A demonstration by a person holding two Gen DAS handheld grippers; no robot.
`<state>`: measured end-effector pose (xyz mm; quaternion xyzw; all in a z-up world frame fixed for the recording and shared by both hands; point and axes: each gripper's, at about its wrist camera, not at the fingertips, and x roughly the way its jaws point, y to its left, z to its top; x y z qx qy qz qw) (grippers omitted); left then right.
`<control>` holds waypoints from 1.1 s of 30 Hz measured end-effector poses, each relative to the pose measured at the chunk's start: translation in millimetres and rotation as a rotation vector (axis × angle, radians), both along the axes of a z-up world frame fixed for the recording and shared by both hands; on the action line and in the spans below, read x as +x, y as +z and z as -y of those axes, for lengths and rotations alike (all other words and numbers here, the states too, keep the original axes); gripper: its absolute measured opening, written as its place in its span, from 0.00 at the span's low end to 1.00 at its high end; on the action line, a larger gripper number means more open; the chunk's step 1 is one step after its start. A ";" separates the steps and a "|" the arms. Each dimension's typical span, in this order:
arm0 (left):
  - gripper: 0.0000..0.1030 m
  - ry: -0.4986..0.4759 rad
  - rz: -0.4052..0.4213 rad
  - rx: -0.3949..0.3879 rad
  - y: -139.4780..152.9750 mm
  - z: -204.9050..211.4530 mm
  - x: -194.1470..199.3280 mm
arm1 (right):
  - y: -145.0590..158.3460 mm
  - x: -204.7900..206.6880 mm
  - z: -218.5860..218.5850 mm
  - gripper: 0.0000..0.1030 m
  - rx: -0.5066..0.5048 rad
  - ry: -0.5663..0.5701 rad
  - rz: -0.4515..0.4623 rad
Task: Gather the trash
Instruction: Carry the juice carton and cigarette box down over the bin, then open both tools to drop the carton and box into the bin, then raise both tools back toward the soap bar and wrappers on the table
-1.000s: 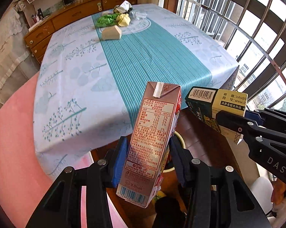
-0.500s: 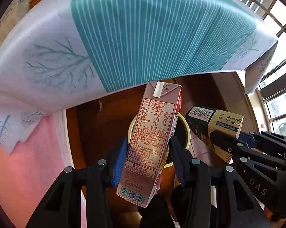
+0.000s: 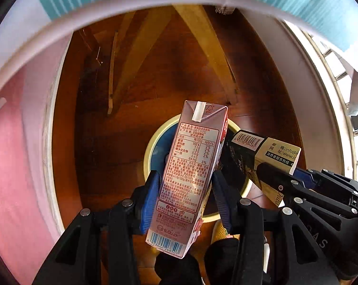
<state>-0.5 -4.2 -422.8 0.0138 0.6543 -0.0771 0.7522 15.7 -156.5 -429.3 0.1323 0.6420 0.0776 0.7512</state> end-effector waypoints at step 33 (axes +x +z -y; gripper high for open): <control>0.89 0.065 -0.009 0.037 26.5 -27.0 9.1 | 5.7 -5.0 24.6 0.55 -0.038 -0.101 -0.022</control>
